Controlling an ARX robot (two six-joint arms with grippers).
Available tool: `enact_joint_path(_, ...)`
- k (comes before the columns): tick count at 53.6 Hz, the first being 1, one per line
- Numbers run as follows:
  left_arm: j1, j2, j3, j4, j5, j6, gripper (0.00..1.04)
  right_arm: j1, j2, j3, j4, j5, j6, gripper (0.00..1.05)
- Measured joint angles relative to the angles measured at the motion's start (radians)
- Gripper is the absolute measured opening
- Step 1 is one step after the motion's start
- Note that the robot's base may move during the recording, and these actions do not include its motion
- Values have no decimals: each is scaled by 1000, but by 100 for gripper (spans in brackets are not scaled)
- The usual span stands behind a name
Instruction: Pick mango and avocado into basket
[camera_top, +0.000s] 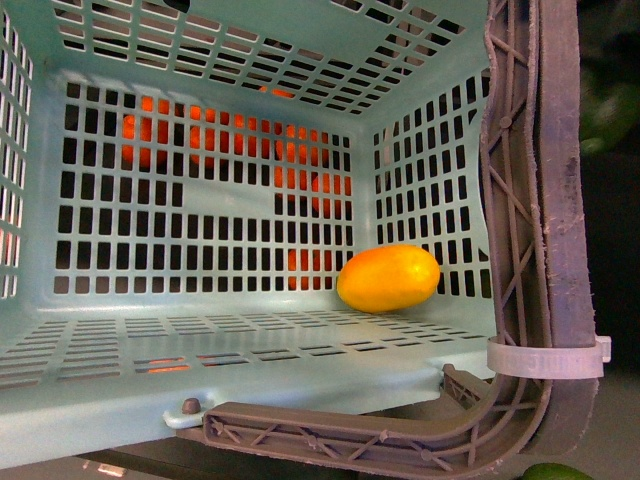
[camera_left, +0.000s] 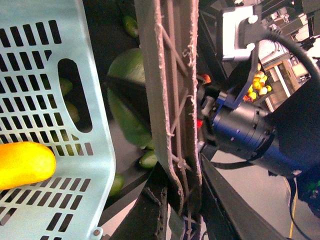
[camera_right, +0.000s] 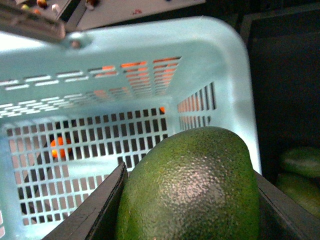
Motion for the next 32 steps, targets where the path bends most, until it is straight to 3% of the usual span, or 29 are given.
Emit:
enact_joint_path(10, 0, 0, 0, 0, 2, 1, 14, 71, 47, 0, 24, 45, 0, 58)
enact_joint_path(24, 0, 0, 0, 0, -7, 2, 14, 45, 0, -23, 57, 80, 12, 99)
enact_joint_path(32, 0, 0, 0, 0, -4, -1, 14, -47, -172, -72, 42, 145, 13, 97)
